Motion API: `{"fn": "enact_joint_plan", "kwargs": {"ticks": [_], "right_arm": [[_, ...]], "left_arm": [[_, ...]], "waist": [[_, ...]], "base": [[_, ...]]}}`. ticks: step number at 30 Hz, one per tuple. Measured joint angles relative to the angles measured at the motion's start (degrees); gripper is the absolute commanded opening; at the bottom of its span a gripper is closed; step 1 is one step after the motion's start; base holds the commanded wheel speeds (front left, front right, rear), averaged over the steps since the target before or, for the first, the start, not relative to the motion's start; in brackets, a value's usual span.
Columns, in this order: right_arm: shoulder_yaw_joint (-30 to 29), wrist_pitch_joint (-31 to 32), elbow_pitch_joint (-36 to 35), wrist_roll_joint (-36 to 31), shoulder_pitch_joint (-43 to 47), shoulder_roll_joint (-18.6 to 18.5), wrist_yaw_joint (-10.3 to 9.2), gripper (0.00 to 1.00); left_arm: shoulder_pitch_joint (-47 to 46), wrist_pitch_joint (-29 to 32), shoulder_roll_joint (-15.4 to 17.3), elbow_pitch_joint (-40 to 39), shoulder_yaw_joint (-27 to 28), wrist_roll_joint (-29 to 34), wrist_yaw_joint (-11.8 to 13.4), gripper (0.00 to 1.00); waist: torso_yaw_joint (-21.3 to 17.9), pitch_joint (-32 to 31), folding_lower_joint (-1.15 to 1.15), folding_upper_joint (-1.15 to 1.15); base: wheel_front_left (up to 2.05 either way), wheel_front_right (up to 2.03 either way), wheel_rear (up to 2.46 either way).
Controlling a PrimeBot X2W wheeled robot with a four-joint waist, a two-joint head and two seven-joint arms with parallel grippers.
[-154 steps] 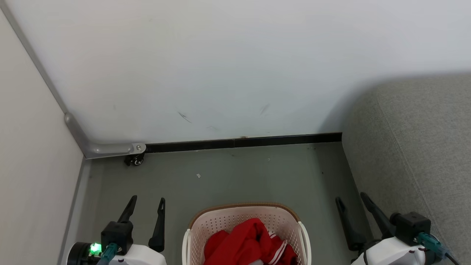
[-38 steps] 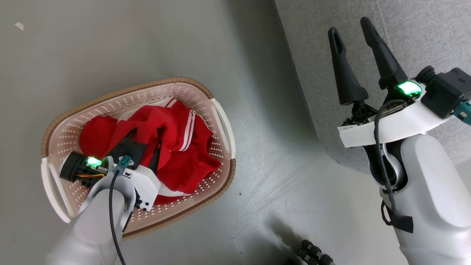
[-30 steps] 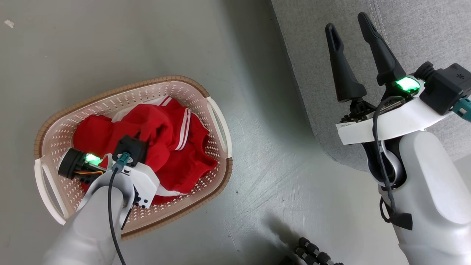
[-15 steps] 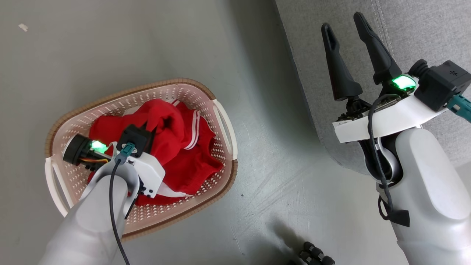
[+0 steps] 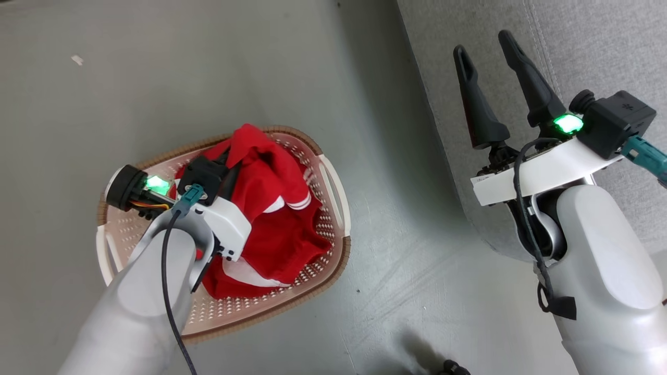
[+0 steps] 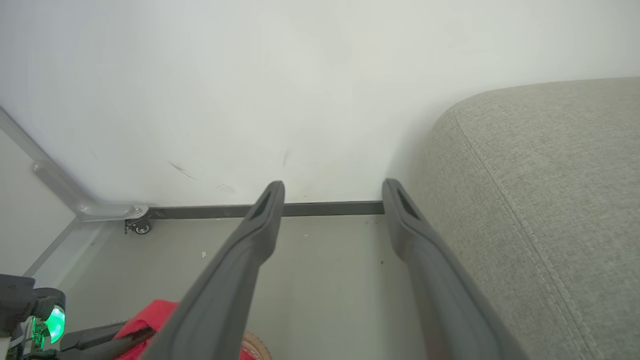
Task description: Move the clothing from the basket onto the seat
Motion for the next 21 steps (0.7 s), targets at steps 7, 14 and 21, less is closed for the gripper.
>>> {"fn": "enact_joint_plan", "kwargs": {"ticks": [7,14,21], "right_arm": [[-0.31,-0.01,1.67,-0.78,0.08,-0.02,0.0,1.0],[-0.79,-0.01,3.24,-2.18,0.87,-0.05,0.0,1.0],[-1.48,0.0,5.22,-3.24,3.52,-0.09,0.0,1.0]], "left_arm": [[0.01,0.0,-0.88,-1.7,0.03,-1.81,-1.21,0.0],[0.01,0.0,-1.38,-3.05,-0.16,-3.46,-2.45,0.0],[0.02,0.0,-2.09,-4.3,-0.87,-5.36,-3.27,0.0]], "waist": [[1.37,-3.0,0.0,0.0],[2.89,-6.64,0.0,0.0],[4.52,-10.82,0.0,0.0]], "base": [[0.0,0.0,0.0],[0.0,0.0,0.0],[0.0,0.0,0.0]]}}
